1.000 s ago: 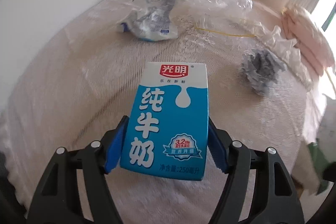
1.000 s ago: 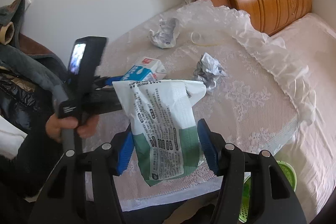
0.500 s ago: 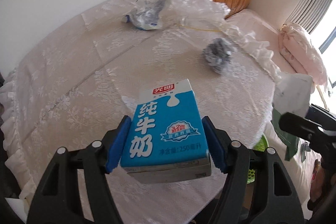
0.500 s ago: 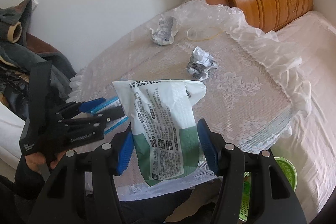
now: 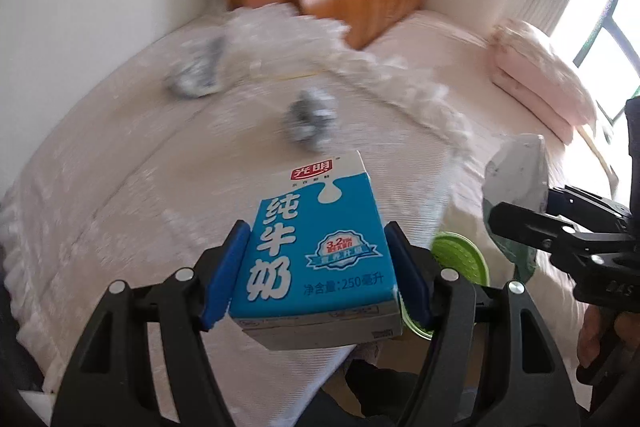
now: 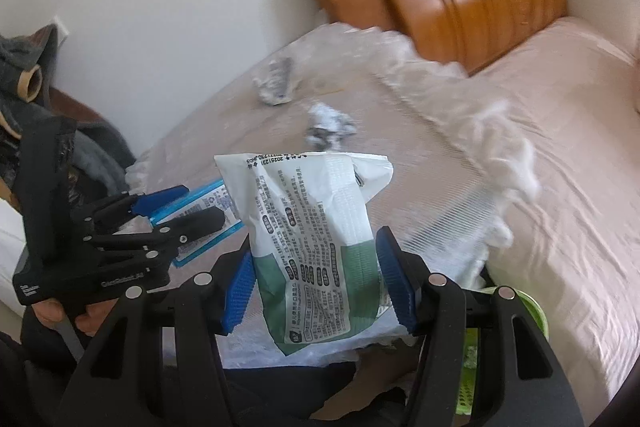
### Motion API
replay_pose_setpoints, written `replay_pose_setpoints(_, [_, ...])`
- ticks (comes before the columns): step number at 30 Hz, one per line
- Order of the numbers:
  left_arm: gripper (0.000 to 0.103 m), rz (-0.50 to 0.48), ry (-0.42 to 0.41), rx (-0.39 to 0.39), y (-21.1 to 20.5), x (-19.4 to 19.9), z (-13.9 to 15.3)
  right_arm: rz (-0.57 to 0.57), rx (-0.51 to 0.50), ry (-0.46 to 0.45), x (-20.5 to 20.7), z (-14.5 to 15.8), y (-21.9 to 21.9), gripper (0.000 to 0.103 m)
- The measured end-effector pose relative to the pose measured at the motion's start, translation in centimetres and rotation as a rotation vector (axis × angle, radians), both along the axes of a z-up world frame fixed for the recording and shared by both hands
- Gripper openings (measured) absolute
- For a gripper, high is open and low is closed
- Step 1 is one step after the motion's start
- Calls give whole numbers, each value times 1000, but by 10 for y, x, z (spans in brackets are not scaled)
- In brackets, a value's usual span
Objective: Collect trash
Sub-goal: 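Carry the carton and snack bag to the green wastebasket and release both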
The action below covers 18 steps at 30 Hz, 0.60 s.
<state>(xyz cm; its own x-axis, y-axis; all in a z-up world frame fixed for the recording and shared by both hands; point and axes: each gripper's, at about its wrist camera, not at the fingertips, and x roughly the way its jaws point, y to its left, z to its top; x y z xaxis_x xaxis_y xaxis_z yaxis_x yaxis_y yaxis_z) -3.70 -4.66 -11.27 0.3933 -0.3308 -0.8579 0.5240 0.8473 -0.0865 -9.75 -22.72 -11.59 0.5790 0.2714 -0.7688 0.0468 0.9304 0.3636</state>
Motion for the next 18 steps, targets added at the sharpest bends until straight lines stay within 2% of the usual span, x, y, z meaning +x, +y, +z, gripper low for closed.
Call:
replay_pose_setpoints(5, [66,-151,-6,5,-52,-23,3,-142,-26,10,-46,2,-46,58])
replay_pose_setpoints(10, [66,-307,19,14,-108,-53,-6,-286,-49,34,-94,-1,-90,58])
replay_pose_setpoints(14, [66,-437,92,30,-160,-83,-32,-381,-51,74,-129,-12,-121,59])
replay_pose_setpoints(18, [66,-508,176,53,-202,-101,-69,-433,-41,116,-154,-26,-146,59])
